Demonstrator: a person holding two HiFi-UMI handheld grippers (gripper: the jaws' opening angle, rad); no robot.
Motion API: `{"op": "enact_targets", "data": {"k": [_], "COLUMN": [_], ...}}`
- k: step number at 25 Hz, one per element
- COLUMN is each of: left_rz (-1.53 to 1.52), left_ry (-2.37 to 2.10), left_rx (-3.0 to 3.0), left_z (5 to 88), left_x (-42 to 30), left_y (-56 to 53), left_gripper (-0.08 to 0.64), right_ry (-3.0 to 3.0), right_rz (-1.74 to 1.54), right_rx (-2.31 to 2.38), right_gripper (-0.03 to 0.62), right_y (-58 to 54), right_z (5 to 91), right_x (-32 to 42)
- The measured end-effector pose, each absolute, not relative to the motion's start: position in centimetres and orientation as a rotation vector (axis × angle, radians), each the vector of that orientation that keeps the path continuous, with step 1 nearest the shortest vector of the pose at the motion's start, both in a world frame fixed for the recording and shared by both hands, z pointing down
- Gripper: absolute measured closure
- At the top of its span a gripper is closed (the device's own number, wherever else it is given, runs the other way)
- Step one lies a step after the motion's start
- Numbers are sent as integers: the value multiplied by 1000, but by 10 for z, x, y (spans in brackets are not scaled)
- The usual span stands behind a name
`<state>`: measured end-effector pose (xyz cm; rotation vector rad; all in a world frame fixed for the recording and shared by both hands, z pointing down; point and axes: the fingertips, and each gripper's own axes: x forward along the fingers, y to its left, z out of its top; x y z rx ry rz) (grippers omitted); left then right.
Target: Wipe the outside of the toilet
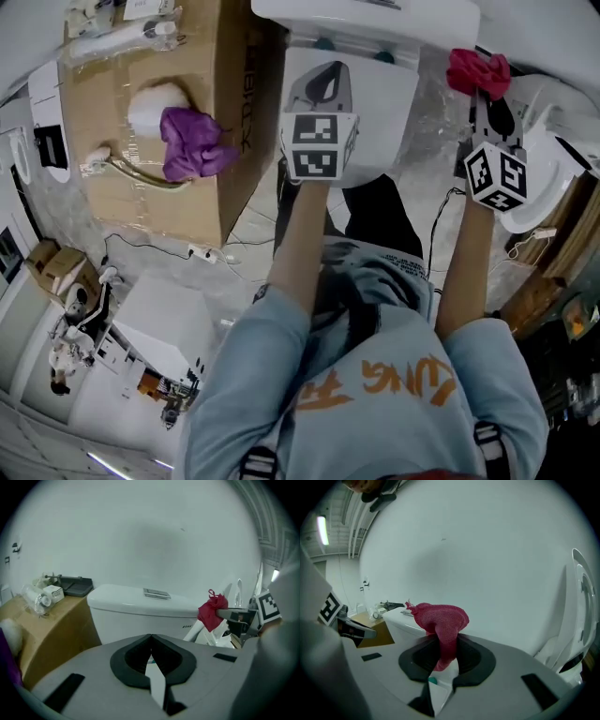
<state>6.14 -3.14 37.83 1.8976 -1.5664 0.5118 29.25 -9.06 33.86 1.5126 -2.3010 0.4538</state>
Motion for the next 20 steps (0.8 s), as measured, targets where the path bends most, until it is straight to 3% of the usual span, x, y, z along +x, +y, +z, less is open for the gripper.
{"op": "enact_targets", "data": {"k": [20], "left_rz": [286], "left_ry": [-1802], "left_rx": [1794], "left_z": [437], "left_x": [-47], "left_y": [6], "left_gripper": [535], "right_ry": [-2671], "right_rz": [290], "right_rx": [856], "right_gripper": [497], "right_y": [-21], "right_z": [378], "right_x": [61]}}
